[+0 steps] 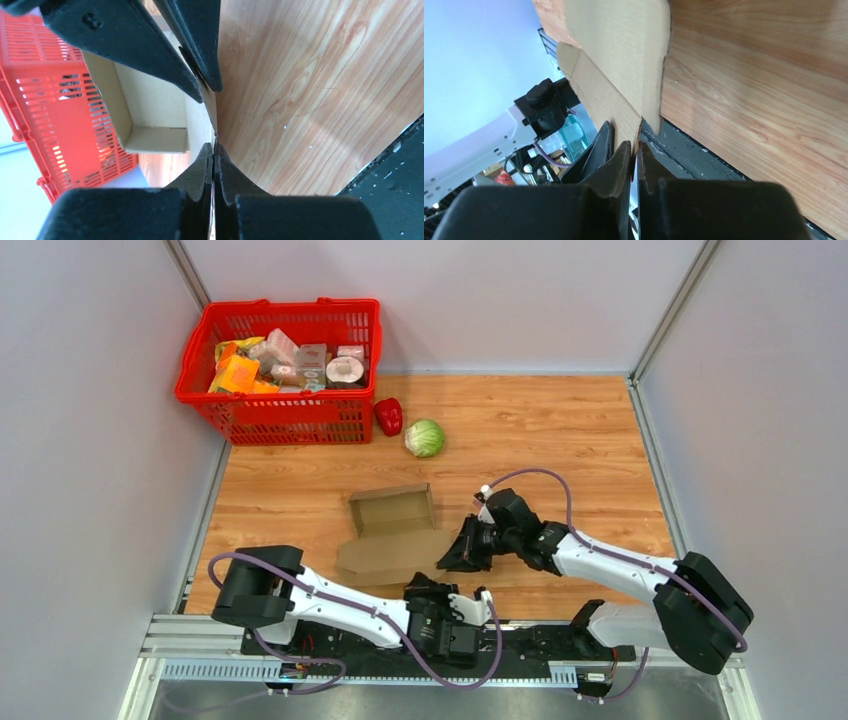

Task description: Fold the paper box

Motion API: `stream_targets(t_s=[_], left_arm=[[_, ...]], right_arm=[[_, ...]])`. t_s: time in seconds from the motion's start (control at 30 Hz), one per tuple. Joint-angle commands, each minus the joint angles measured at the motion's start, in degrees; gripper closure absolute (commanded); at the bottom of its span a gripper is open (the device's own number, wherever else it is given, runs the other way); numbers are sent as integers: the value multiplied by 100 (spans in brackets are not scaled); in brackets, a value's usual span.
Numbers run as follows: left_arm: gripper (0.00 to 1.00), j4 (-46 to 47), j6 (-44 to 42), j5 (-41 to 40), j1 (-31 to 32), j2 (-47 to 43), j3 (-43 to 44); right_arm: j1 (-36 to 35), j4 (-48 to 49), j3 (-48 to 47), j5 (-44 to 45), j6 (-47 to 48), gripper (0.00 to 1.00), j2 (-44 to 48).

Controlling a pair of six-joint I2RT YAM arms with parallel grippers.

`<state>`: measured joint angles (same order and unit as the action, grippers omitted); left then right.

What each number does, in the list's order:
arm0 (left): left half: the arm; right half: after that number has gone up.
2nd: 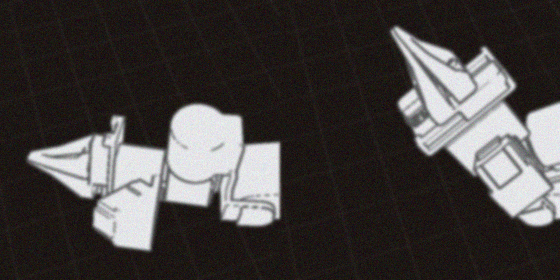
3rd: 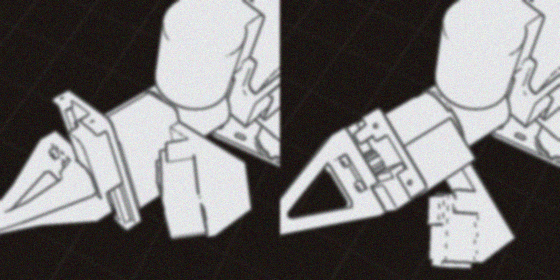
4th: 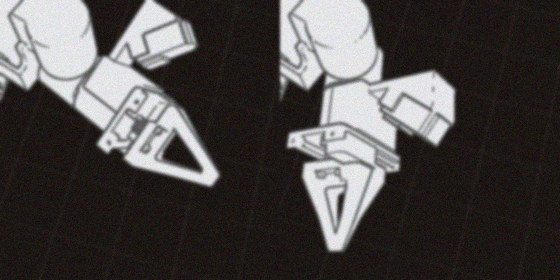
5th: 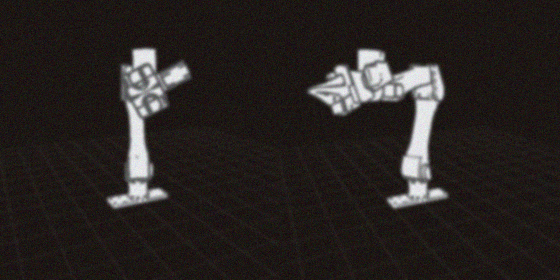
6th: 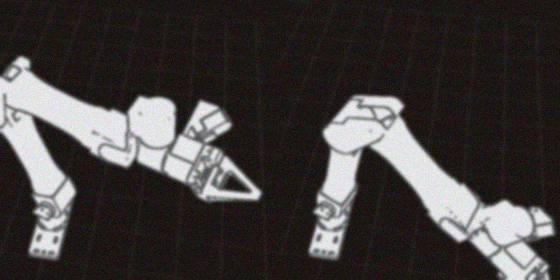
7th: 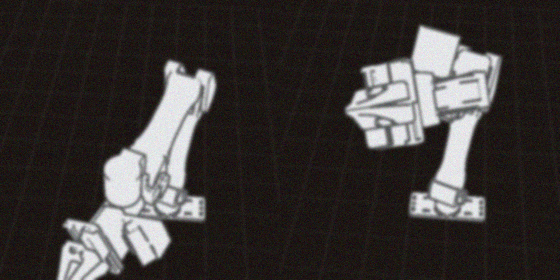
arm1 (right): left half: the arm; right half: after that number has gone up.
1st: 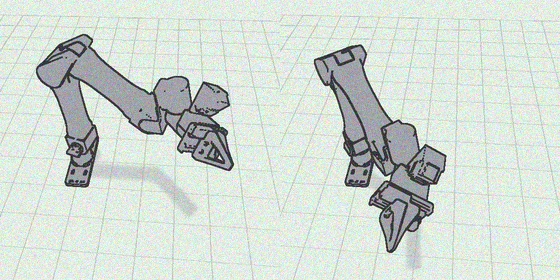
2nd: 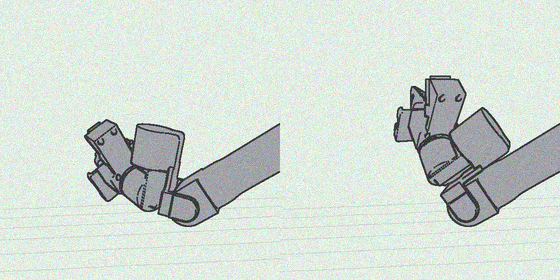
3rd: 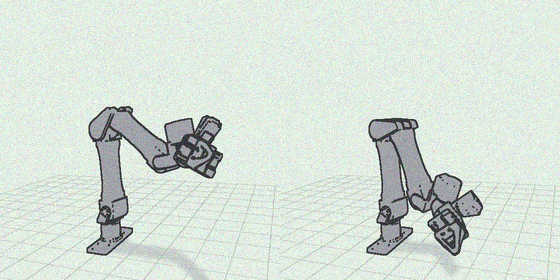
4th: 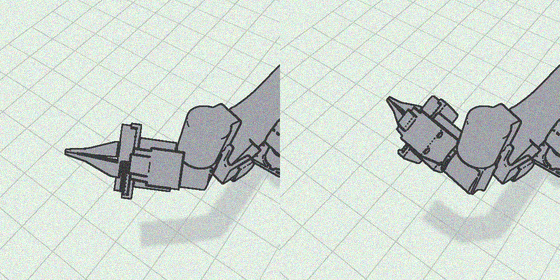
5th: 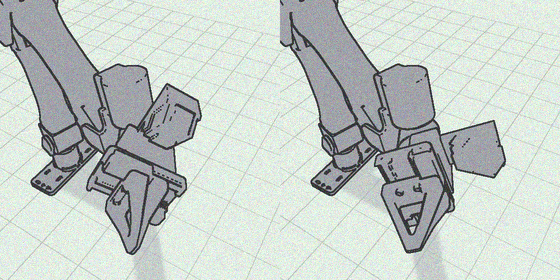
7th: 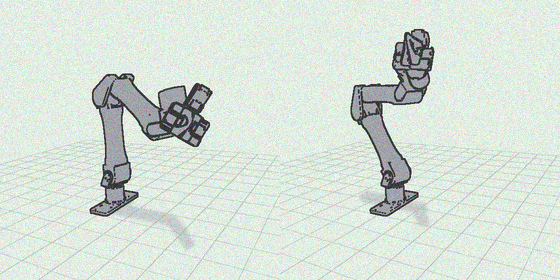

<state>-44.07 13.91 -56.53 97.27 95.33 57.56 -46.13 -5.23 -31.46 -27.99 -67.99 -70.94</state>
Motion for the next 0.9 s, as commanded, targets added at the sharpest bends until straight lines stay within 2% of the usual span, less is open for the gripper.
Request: stream_targets(t_s=[0.0,0.1,0.2,0.27,0.3,0.33,0.4,0.43,0.53,0.63,0.67,0.7,0.73,0.77,0.87], left_arm=[[100,-102,-99,-201,-7,-444,142],[100,-40,-47,98,-7,-822,176],[100,-258,330,239,-24,-1270,378],[100,-759,892,631,-243,-1586,729],[100,-926,1129,757,-375,-1692,861],[100,-1284,1697,827,-489,-1797,1080],[100,-1602,2183,1248,-928,-2114,1257],[100,-1743,2743,1380,-1069,-2202,1440],[100,-2122,3693,1654,-1631,-2510,1722],[100,-2246,4634,1750,-2176,-2922,1724],[100,-2237,4925,2003,-2360,-3150,1680],[100,-2176,5180,2258,-2858,-3248,1619],[100,-2167,5679,2504,-3063,-3336,1505],[100,-2228,6015,2794,-3265,-3441,1460],[100,-2701,6938,2850,-3724,-3408,1626]], right_arm=[[156,-275,-236,-304,749,71,334],[656,-1232,-684,-85,1856,31,632],[1272,-2216,-1088,405,2797,15,1256],[1483,-2814,-1335,784,3219,12,1626],[1501,-3025,-1458,1273,3552,10,1714],[1502,-3384,-1703,1557,3712,10,1758],[1501,-3589,-1828,2084,3967,9,1838],[1493,-3677,-1854,2165,4003,9,1838],[1414,-3529,-1645,2175,4065,8,1829],[888,-2960,-1329,2324,4179,8,1925],[460,-2766,-1145,2333,4223,8,1969],[169,-2564,-1064,2490,4258,8,2031],[-478,-2266,-1029,2622,4346,8,2040],[-833,-2141,-1046,2762,4416,8,2023],[-2152,-1561,-1055,3518,4889,7,2031]])
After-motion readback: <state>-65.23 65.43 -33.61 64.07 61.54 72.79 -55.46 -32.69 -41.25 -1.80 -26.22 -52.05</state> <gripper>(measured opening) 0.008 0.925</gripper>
